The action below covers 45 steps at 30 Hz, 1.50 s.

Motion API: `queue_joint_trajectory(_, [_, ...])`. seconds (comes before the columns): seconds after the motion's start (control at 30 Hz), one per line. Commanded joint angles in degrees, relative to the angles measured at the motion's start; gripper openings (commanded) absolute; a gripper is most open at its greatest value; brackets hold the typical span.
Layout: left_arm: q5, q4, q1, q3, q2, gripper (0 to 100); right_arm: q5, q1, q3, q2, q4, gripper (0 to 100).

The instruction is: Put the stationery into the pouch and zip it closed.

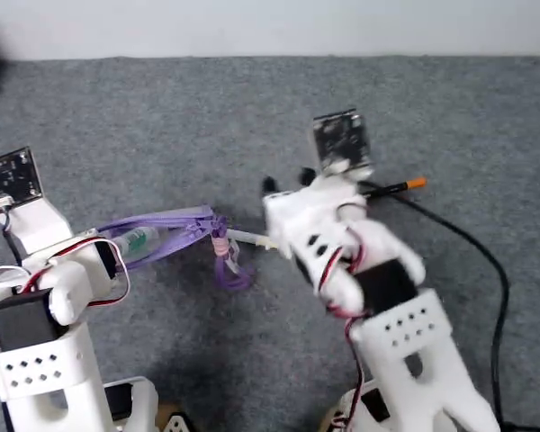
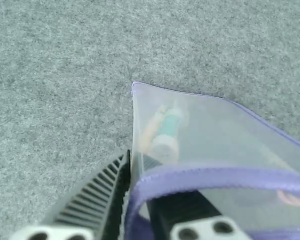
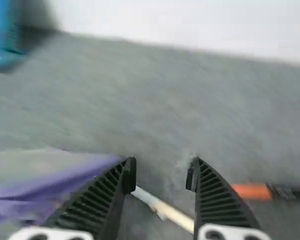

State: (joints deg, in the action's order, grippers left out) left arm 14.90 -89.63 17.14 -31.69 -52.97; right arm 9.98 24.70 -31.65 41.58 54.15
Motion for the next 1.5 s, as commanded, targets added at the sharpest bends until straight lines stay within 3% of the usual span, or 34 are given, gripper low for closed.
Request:
queue_joint_trajectory(0.0, [0.5,0.1,0.1,0.0,0.3,1,-4.7,-2.4,6.3,-6.5,5.9,16.2])
queue_joint_trajectory(0.2, [0.5,0.1,0.1,0.0,0.3,1,-19.0,-1.1,12.7,-24.8,11.2,16.2])
queue_joint_trajectory(0.33, [0.5,0.1,0.1,0.0,0.3,1,-23.2,1.2,21.2,-37.3,11.9,16.2])
queue_joint_trajectory(0.63, [0.5,0.1,0.1,0.0,0.3,1,-23.6,6.4,36.0,-56.8,11.9,16.4])
queue_joint_trajectory(0.9, [0.5,0.2,0.1,0.0,0.3,1,-23.3,10.2,37.9,-64.8,9.5,16.2])
queue_joint_trajectory(1.13, [0.5,0.2,0.2,0.0,0.3,1,-23.5,8.5,37.9,-72.6,2.2,16.1])
queue_joint_trajectory(1.2, [0.5,0.2,0.2,0.0,0.3,1,-23.5,7.8,37.9,-74.2,1.3,13.4])
queue_joint_trajectory(1.3, [1.4,0.2,0.2,0.0,0.3,1,-23.4,7.4,39.6,-75.1,2.5,0.1])
queue_joint_trajectory(1.47, [2.6,0.2,0.2,0.1,0.3,1,-23.4,5.4,41.0,-75.0,5.0,0.9])
